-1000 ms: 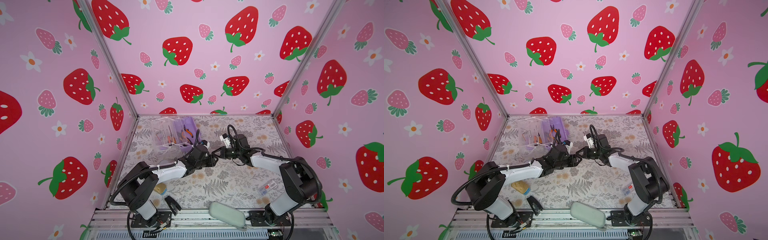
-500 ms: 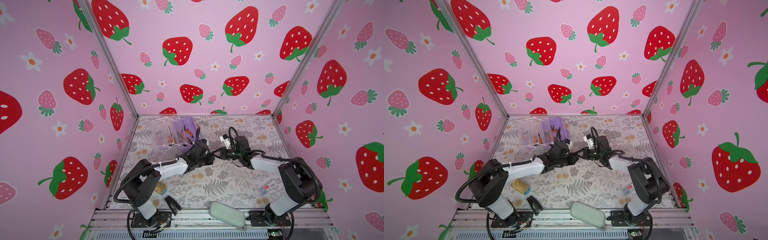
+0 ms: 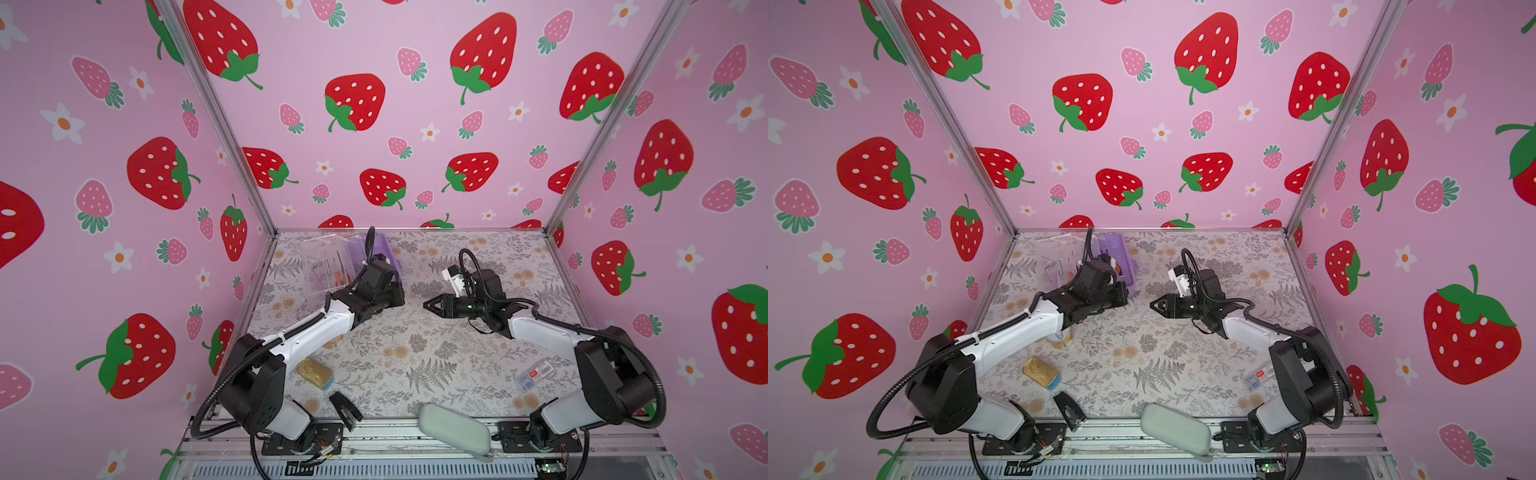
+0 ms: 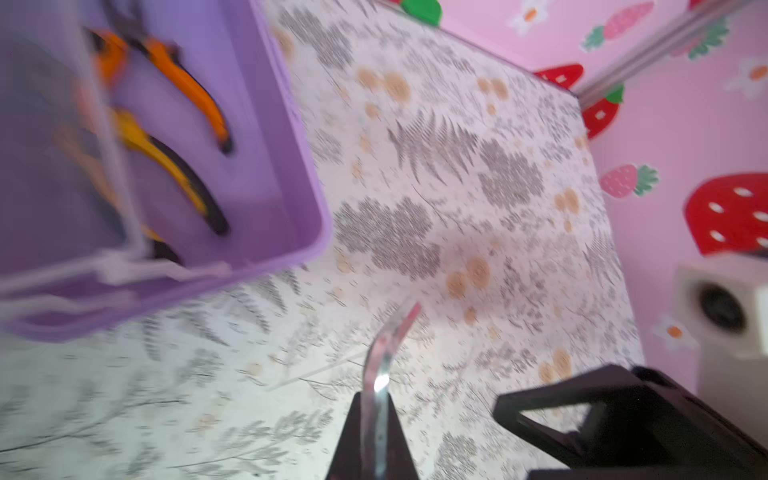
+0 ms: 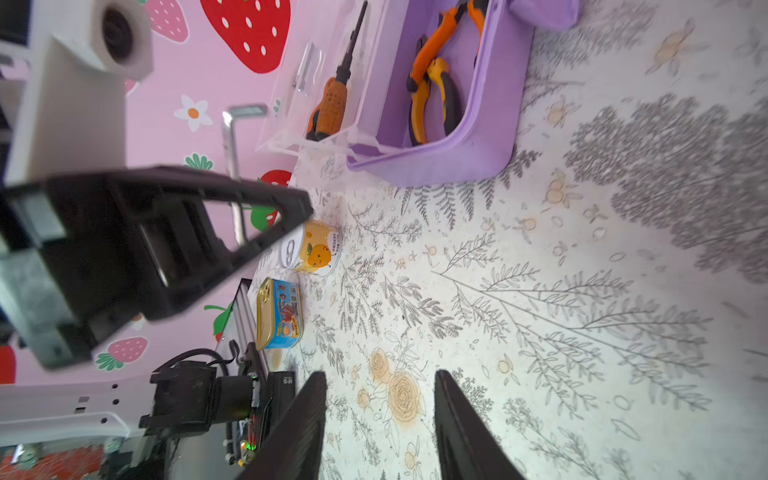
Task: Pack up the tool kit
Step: 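Carry the hex key over the clear tray with the left gripper while right withdraws, then lower the hex key into the clear tray and open the left gripper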
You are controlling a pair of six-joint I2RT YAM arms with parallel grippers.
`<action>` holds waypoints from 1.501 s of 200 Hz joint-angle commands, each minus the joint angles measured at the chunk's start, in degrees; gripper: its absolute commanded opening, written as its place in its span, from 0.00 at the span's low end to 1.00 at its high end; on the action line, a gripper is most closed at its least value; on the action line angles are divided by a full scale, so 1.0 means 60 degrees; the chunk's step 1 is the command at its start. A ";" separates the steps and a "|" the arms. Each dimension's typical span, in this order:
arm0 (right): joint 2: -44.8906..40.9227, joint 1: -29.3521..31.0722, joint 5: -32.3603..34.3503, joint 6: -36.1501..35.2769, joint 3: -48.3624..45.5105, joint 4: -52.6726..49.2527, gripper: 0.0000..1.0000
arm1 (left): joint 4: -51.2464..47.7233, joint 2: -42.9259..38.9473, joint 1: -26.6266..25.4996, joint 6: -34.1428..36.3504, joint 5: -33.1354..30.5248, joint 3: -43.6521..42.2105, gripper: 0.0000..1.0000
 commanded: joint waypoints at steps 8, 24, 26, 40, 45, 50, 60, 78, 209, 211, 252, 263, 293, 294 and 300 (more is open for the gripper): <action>0.0031 -0.0294 0.0820 -0.0877 -0.0444 -0.0341 0.46 | -0.3337 0.0170 0.0768 0.1035 -0.2338 0.1689 0.00; 0.0300 -0.0334 0.0906 -0.1043 -0.0609 -0.0155 0.46 | -0.4377 0.0603 0.1194 0.1079 -0.2887 0.2571 0.00; 0.0337 -0.0344 0.0895 -0.1069 -0.0615 -0.0112 0.46 | -0.4519 0.0662 0.1240 0.1095 -0.2909 0.2680 0.00; 0.0648 -0.0347 0.0675 -0.1183 -0.0675 0.0219 0.46 | -0.5060 0.0902 0.1488 0.1022 -0.3381 0.3134 0.00; 0.0772 -0.0347 0.0642 -0.1210 -0.0662 0.0282 0.46 | -0.5201 0.0962 0.1573 0.0975 -0.3541 0.3226 0.00; 0.0885 -0.0360 0.0621 -0.1249 -0.0627 0.0321 0.46 | -0.5253 0.1012 0.1668 0.0926 -0.3657 0.3256 0.00; 0.1094 -0.0362 0.0590 -0.1356 -0.0589 0.0362 0.46 | -0.5436 0.1105 0.1864 0.0763 -0.3884 0.3340 0.00; 0.1401 -0.0376 0.0587 -0.1420 -0.0688 0.0528 0.46 | -0.5737 0.1202 0.2172 0.0582 -0.4047 0.3496 0.00; 0.2412 -0.0376 -0.0487 -0.0746 -0.1045 0.1523 0.51 | -0.6330 0.2962 0.3554 0.0520 -0.3471 0.4332 0.00; 0.2421 -0.0376 -0.0490 -0.0746 -0.1043 0.1523 0.51 | -0.6319 0.2979 0.3552 0.0530 -0.3451 0.4332 0.00; 0.2633 -0.0376 -0.0622 -0.0665 -0.1015 0.1625 0.51 | -0.6238 0.2982 0.3558 0.0583 -0.3287 0.4319 0.21; 0.2649 -0.0369 -0.0617 -0.0644 -0.1024 0.1633 0.55 | -0.6228 0.2923 0.3565 0.0588 -0.3313 0.4305 0.23; 0.2630 -0.0376 -0.0549 -0.0700 -0.1029 0.1583 0.56 | -0.6241 0.2590 0.3562 0.0555 -0.3407 0.4266 0.27; 0.2625 -0.0376 -0.0554 -0.0708 -0.1028 0.1582 0.56 | -0.6241 0.2573 0.3564 0.0554 -0.3404 0.4263 0.27; 0.2620 -0.0365 -0.0517 -0.0716 -0.1028 0.1568 0.56 | -0.6241 0.2477 0.3593 0.0556 -0.3406 0.4271 0.27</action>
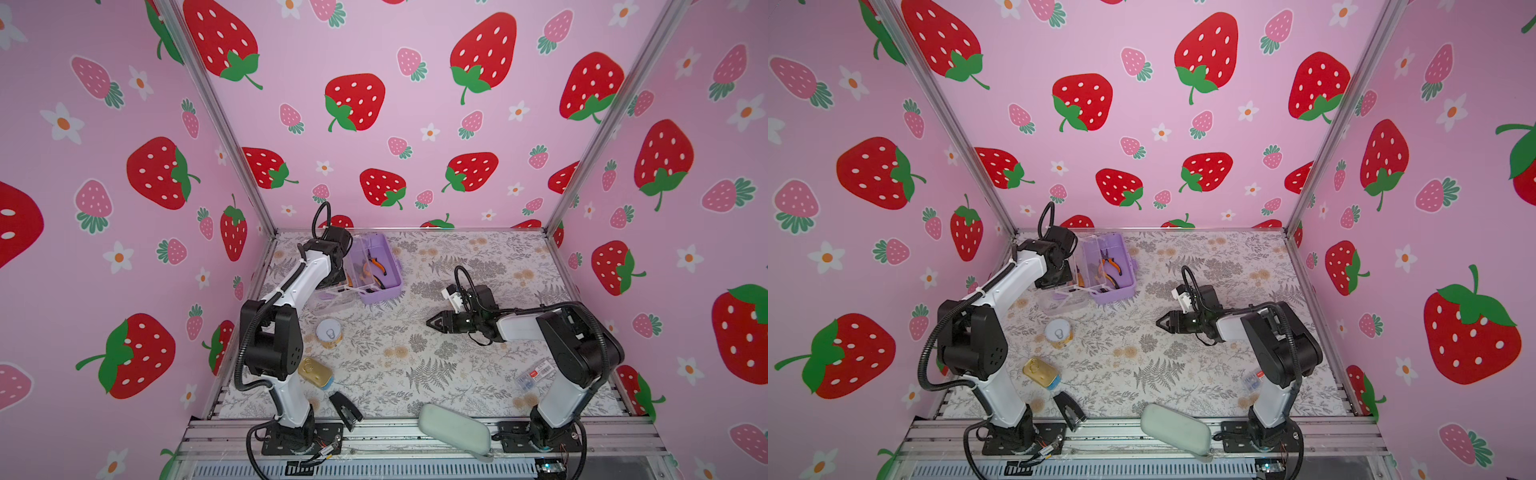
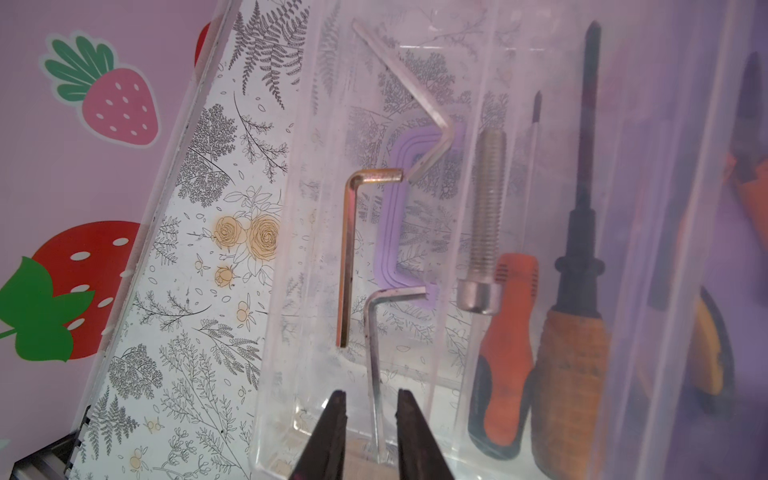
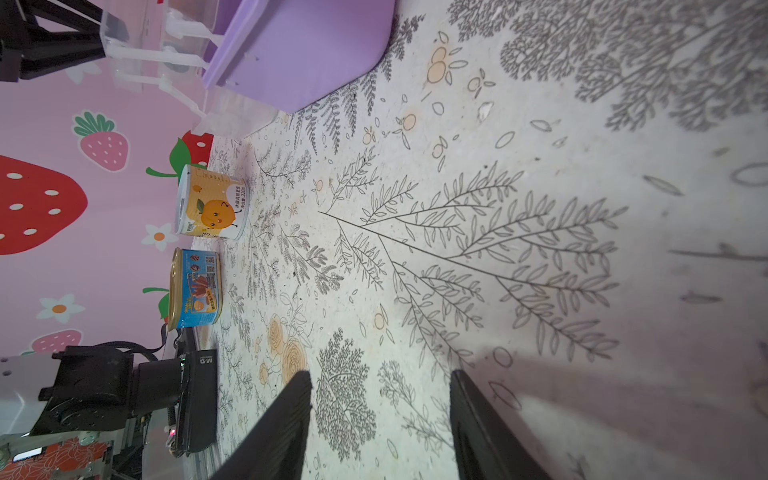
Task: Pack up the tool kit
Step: 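Lower the hex key into the clear tray and open the left gripper, then grasp the clear tray edge with the left gripper while right reaches the box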
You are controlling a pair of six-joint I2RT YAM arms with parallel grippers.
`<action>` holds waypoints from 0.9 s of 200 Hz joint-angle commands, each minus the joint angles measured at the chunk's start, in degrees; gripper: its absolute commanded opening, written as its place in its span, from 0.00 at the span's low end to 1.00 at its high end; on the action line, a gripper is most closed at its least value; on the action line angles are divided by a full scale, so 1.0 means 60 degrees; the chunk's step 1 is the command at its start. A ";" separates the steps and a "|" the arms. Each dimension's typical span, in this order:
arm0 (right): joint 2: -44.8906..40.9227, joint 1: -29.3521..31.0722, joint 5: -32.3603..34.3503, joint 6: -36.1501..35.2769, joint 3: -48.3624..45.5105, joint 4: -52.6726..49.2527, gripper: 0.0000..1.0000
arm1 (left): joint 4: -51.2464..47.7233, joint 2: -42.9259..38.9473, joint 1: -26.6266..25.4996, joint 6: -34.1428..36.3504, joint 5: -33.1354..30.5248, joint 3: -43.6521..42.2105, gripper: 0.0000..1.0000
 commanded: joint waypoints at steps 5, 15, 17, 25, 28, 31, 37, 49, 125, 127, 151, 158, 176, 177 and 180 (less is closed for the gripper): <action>0.0104 -0.0026 -0.0037 -0.0090 -0.0074 0.0100 0.56 | -0.0205 -0.0599 0.0007 -0.0084 -0.0090 0.0334 0.27; 0.0091 -0.0027 0.0024 -0.0136 -0.0088 0.0063 0.56 | -0.0221 -0.0819 0.0010 -0.0093 -0.0166 0.0320 0.28; 0.0088 -0.0027 0.0046 -0.0137 -0.0081 0.0057 0.56 | -0.0212 -0.0873 0.0007 -0.0095 -0.0191 0.0319 0.28; 0.0095 -0.0027 0.0105 -0.0177 -0.0077 0.0016 0.56 | -0.0210 -0.1082 0.0011 -0.0088 -0.0294 0.0264 0.28; 0.0088 -0.0027 0.0122 -0.0185 -0.0074 0.0012 0.56 | -0.0196 -0.1183 0.0018 -0.0091 -0.0348 0.0236 0.28; 0.0093 -0.0027 0.0137 -0.0207 -0.0086 -0.0001 0.56 | -0.0184 -0.1287 0.0024 -0.0100 -0.0413 0.0207 0.28; 0.0080 -0.0026 0.0203 -0.0258 -0.0088 -0.0028 0.56 | -0.0149 -0.1479 0.0035 -0.0124 -0.0538 0.0101 0.28; -0.0004 -0.0081 0.0519 -0.0398 -0.0127 -0.0062 0.56 | 0.0059 -0.1985 0.0139 -0.0199 -0.0734 -0.0256 0.28; -0.4151 -0.0011 0.5711 -0.1023 -0.1378 -0.0453 0.69 | 0.4953 -0.6614 0.2583 -0.1256 0.1474 -0.5641 0.54; -0.4253 0.0014 0.5847 -0.1036 -0.1374 -0.0478 0.69 | 0.5018 -0.6639 0.2668 -0.1272 0.1549 -0.5720 0.54; -0.4774 0.0314 0.6777 -0.1086 -0.1076 -0.0526 0.35 | 0.5801 -0.6386 0.3775 -0.1624 0.2920 -0.6384 0.43; -0.4663 0.0385 0.6851 -0.1061 -0.0886 -0.0469 0.31 | 0.6098 -0.6135 0.4091 -0.1684 0.3515 -0.6526 0.40; -0.3861 0.0532 0.6690 -0.1073 -0.0030 -0.0691 0.30 | 0.6773 -0.5323 0.4842 -0.1765 0.4978 -0.6749 0.38; -0.3813 0.0546 0.6685 -0.1074 0.0000 -0.0713 0.30 | 0.6820 -0.5277 0.4885 -0.1773 0.5063 -0.6760 0.39; -0.3645 0.0578 0.6632 -0.1095 0.0183 -0.0764 0.31 | 0.6974 -0.5144 0.5003 -0.1805 0.5192 -0.6811 0.40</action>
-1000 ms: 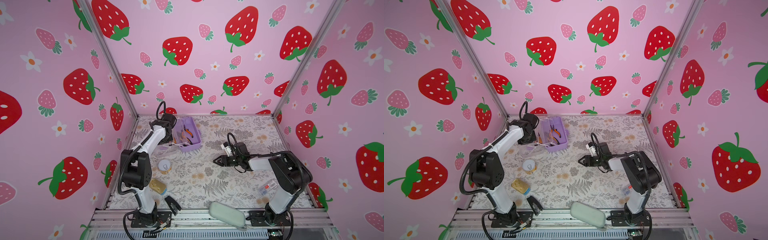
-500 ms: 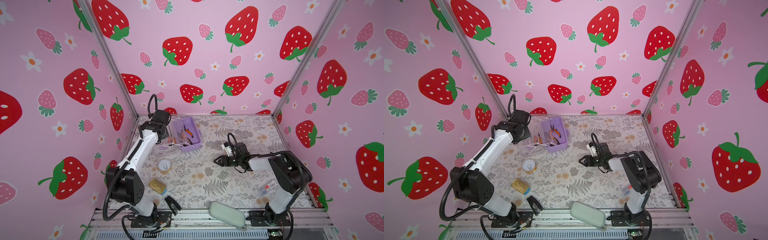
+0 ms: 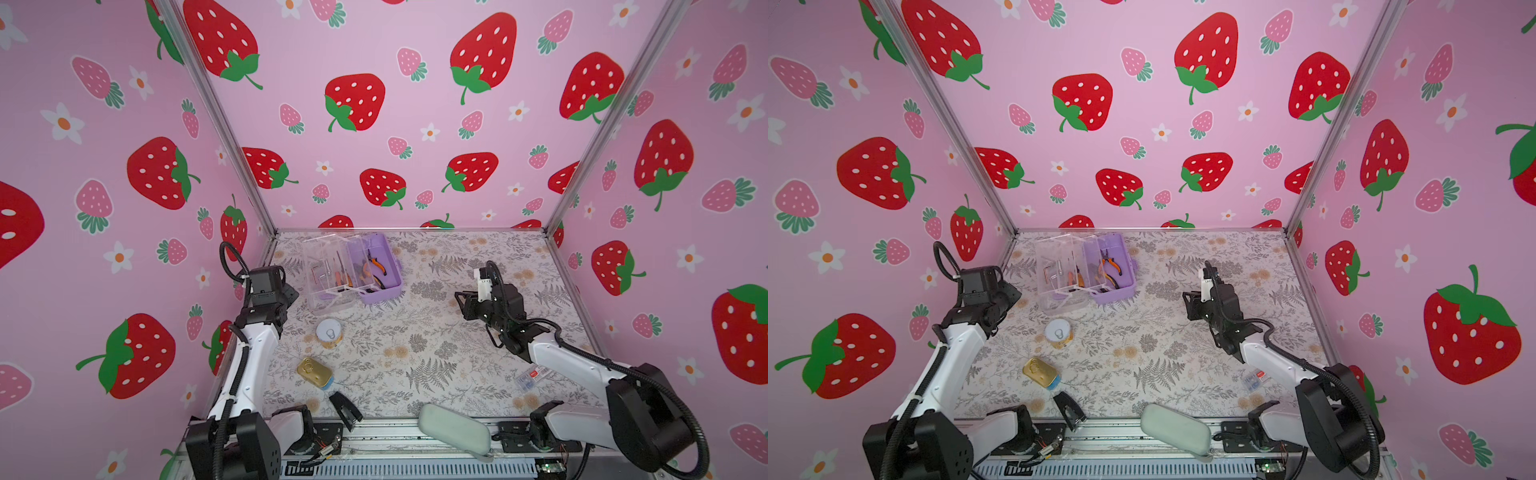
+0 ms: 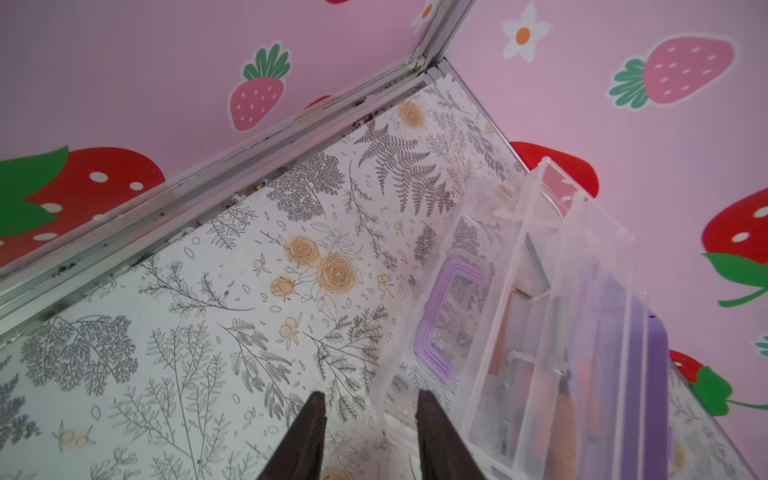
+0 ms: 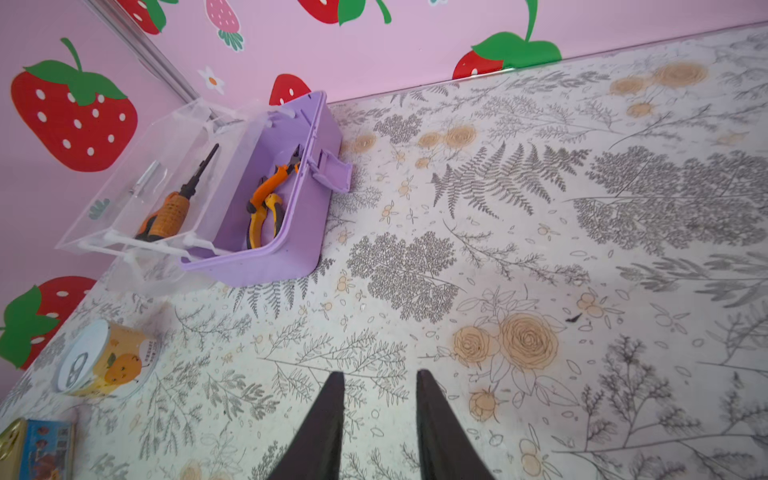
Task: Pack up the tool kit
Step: 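Grasp the clear tray edge with the left gripper while right reaches the box, then lift the clear tray with the left gripper while the right grips the purple box rim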
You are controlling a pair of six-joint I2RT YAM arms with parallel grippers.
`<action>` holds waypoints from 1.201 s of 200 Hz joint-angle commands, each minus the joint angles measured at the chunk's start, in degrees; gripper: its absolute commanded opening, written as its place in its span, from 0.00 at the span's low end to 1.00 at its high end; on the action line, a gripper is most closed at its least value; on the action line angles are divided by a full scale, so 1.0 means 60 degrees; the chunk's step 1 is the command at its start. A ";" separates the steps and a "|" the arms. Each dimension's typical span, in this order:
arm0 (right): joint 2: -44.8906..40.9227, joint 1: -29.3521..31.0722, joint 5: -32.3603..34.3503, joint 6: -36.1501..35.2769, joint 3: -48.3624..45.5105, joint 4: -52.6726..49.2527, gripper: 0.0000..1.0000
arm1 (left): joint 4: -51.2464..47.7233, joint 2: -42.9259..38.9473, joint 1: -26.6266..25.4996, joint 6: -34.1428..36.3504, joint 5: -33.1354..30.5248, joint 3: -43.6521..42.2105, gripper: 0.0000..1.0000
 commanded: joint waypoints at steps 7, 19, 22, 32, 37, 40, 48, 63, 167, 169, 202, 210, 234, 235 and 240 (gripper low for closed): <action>0.1258 0.0305 0.0489 -0.0146 0.1380 -0.0481 0.33 | 0.1921 0.1107 0.1009 -0.0438 0.2936 -0.0480 0.43; 0.1944 0.0522 0.0311 -0.0218 0.2018 -0.0567 0.38 | 0.2752 0.1658 0.1348 -0.0508 0.3953 -0.0759 0.50; 0.2106 0.0579 0.0266 -0.0226 0.2163 -0.0569 0.39 | 0.2959 0.1781 0.1401 -0.0516 0.4180 -0.0813 0.51; 0.2640 0.0733 0.0053 -0.0254 0.2661 -0.0569 0.44 | 0.3480 0.2214 0.1497 -0.0531 0.4779 -0.0928 0.55; 0.2912 0.0778 -0.0128 -0.0250 0.2902 -0.0569 0.47 | 0.3640 0.2422 0.1489 -0.0553 0.4954 -0.0955 0.56; 0.3064 0.0787 -0.0238 -0.0232 0.3078 -0.0582 0.48 | 0.3775 0.2532 0.1498 -0.0563 0.5067 -0.0977 0.57; 0.3531 0.0817 -0.0488 -0.0161 0.3512 -0.0637 0.51 | 0.4090 0.2800 0.1497 -0.0663 0.5361 -0.0994 0.58; 0.4429 0.0832 -0.0902 -0.0007 0.4374 -0.0794 0.56 | 0.4313 0.3226 0.1476 -0.0767 0.5584 -0.0918 0.60; 0.9506 0.0969 -0.2078 -0.0007 1.0404 -0.3958 0.60 | 0.3970 0.4384 0.0065 -0.0502 0.4222 -0.0465 0.62; 0.9529 0.0984 -0.2078 -0.0007 1.0412 -0.3965 0.60 | 0.3967 0.4383 0.0047 -0.0498 0.4171 -0.0459 0.62; 0.9757 0.1165 -0.1559 -0.0286 1.0543 -0.4270 0.60 | 0.3674 0.4337 -0.0238 -0.0305 0.3685 -0.0424 0.48; 0.9746 0.1218 -0.1346 -0.0380 1.0525 -0.4393 0.60 | 0.3557 0.4290 -0.0342 -0.0245 0.3575 -0.0398 0.44; 0.9443 0.1396 -0.0422 -0.0758 1.0160 -0.4587 0.58 | 0.3057 0.3976 -0.0834 0.0069 0.2866 -0.0295 0.31; 0.9417 0.1400 -0.0379 -0.0771 1.0126 -0.4578 0.58 | 0.3035 0.3953 -0.0853 0.0084 0.2821 -0.0293 0.31; 0.9284 0.1429 -0.0205 -0.0808 0.9935 -0.4522 0.57 | 0.2890 0.3861 -0.0972 0.0155 0.2625 -0.0243 0.28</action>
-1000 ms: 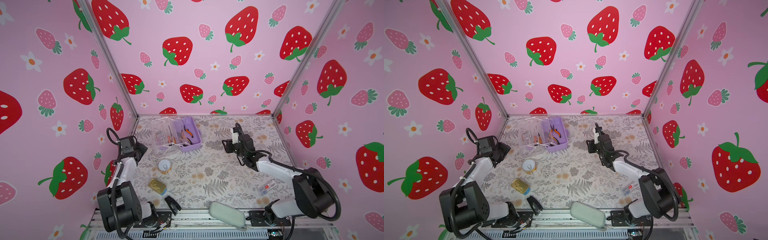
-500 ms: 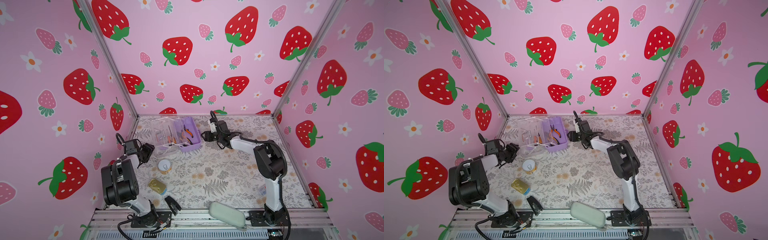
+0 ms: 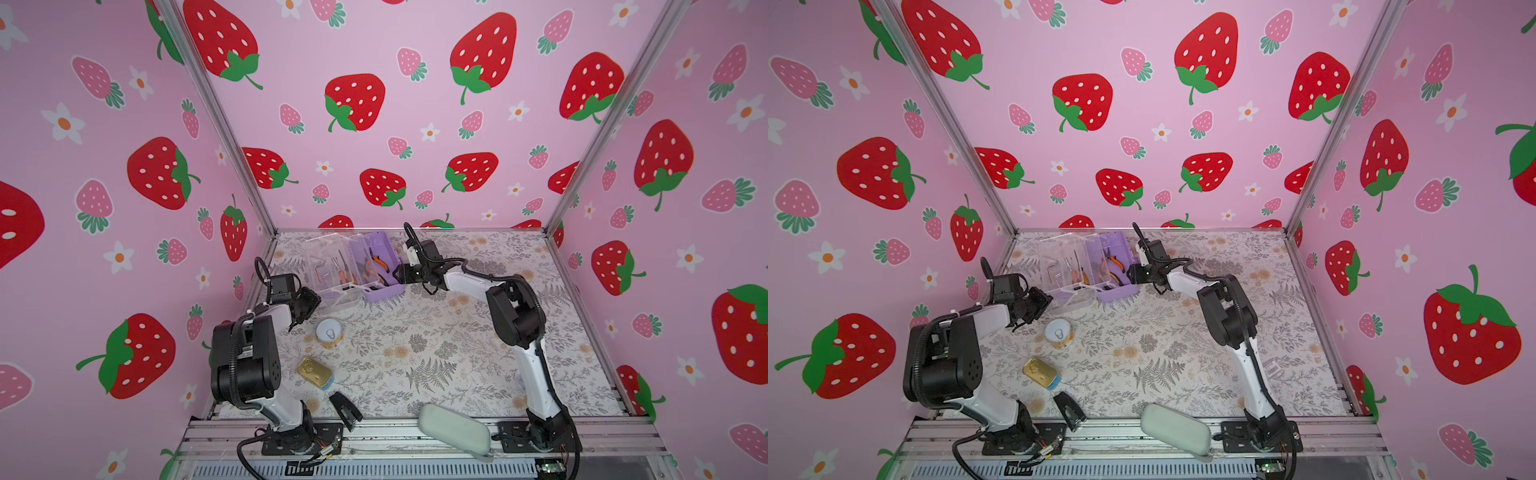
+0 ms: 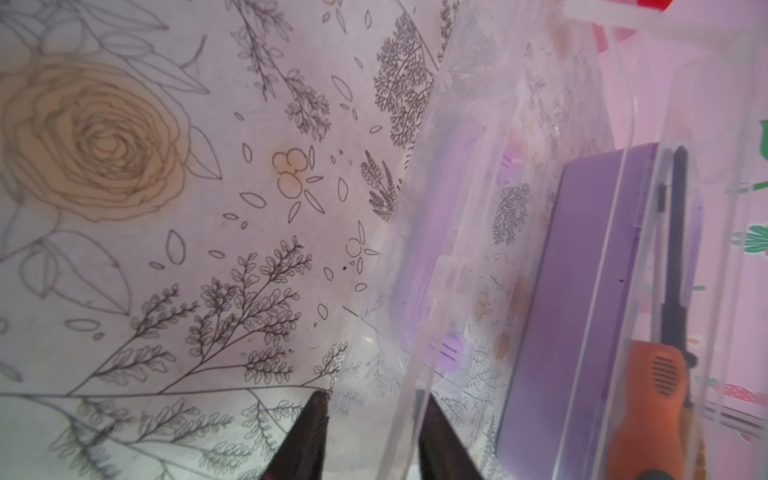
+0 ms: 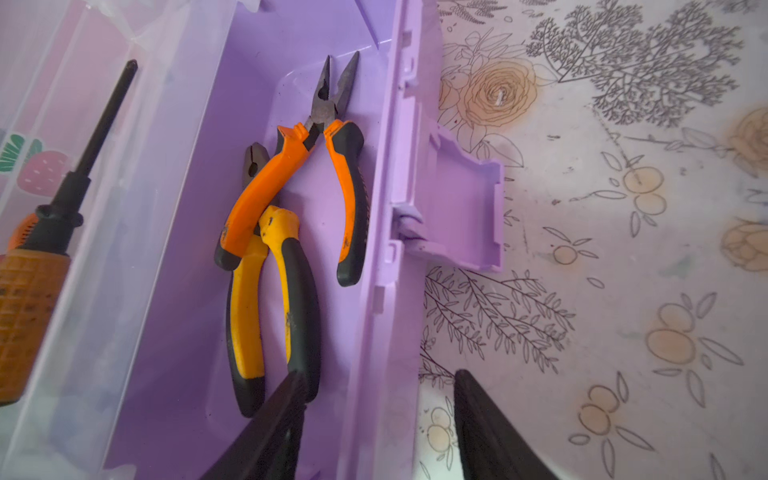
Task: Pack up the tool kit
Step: 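Lift the clear tray with the left gripper while the right grips the purple box rim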
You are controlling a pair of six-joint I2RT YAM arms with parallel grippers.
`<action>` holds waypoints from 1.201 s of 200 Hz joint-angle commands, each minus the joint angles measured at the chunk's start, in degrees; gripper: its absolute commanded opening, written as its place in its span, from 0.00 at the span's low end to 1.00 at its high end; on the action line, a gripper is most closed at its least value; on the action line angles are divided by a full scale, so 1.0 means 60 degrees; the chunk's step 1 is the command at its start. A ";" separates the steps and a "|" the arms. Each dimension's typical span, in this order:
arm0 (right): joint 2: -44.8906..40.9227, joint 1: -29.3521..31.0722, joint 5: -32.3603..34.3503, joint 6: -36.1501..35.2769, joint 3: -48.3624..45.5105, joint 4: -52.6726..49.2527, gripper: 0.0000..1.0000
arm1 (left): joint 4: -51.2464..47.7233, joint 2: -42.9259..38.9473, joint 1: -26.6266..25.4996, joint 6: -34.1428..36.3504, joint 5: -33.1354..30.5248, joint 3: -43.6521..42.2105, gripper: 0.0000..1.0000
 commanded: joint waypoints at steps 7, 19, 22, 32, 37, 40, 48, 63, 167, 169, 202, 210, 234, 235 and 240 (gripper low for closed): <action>-0.0429 0.0233 0.1248 -0.0598 -0.0734 -0.0699 0.56 | -0.0867 -0.0600 -0.0653 0.0525 -0.1130 0.0560 0.24; -0.0722 0.0227 0.1441 -0.0596 -0.1222 -0.0560 0.56 | -0.1232 -0.0853 -0.0849 0.0666 -0.1233 0.0718 0.20; -0.0786 0.0233 0.1492 -0.0600 -0.1328 -0.0558 0.55 | -0.1332 -0.0921 -0.0883 0.0684 -0.1487 0.0750 0.19; -0.1001 0.0232 0.1571 -0.0613 -0.1632 -0.0513 0.54 | -0.1693 -0.1149 -0.0973 0.0768 -0.1660 0.0906 0.15; -0.1101 0.0234 0.1594 -0.0620 -0.1815 -0.0467 0.54 | -0.1893 -0.1309 -0.1004 0.0823 -0.1770 0.1001 0.14; -0.1152 0.0232 0.1615 -0.0620 -0.1904 -0.0444 0.54 | -0.2041 -0.1395 -0.1042 0.0852 -0.1869 0.1060 0.14; -0.1299 0.0232 0.1641 -0.0609 -0.2192 -0.0365 0.53 | -0.2473 -0.1639 -0.1122 0.0938 -0.2172 0.1253 0.11; -0.1568 0.0227 0.1638 -0.0566 -0.2737 -0.0175 0.53 | -0.3308 -0.2162 -0.1339 0.1114 -0.2820 0.1570 0.08; -0.3941 0.0235 0.1781 -0.0243 -0.5875 0.0661 0.50 | -0.5416 -0.3507 -0.3401 0.1558 -0.4906 0.2621 0.07; -0.3967 0.0238 0.1766 -0.0240 -0.5917 0.0660 0.49 | -0.5442 -0.3523 -0.3431 0.1553 -0.4925 0.2654 0.07; -0.4448 0.0293 0.1397 0.0028 -0.6525 0.0945 0.49 | -0.5733 -0.3780 -0.3799 0.1568 -0.5062 0.3075 0.07; -0.4518 0.0318 0.1318 0.0089 -0.6641 0.0990 0.49 | -0.5805 -0.3797 -0.3872 0.1552 -0.5055 0.3184 0.07; -0.4711 0.0437 0.1339 0.0142 -0.6869 0.1058 0.49 | -0.5965 -0.3799 -0.4054 0.1327 -0.4968 0.3437 0.07; -0.4712 0.0438 0.1342 0.0142 -0.6881 0.1064 0.49 | -0.5962 -0.3798 -0.4064 0.1315 -0.4957 0.3444 0.07; -0.4740 0.0438 0.1346 0.0146 -0.6917 0.1056 0.49 | -0.5960 -0.3812 -0.4113 0.1270 -0.4923 0.3486 0.07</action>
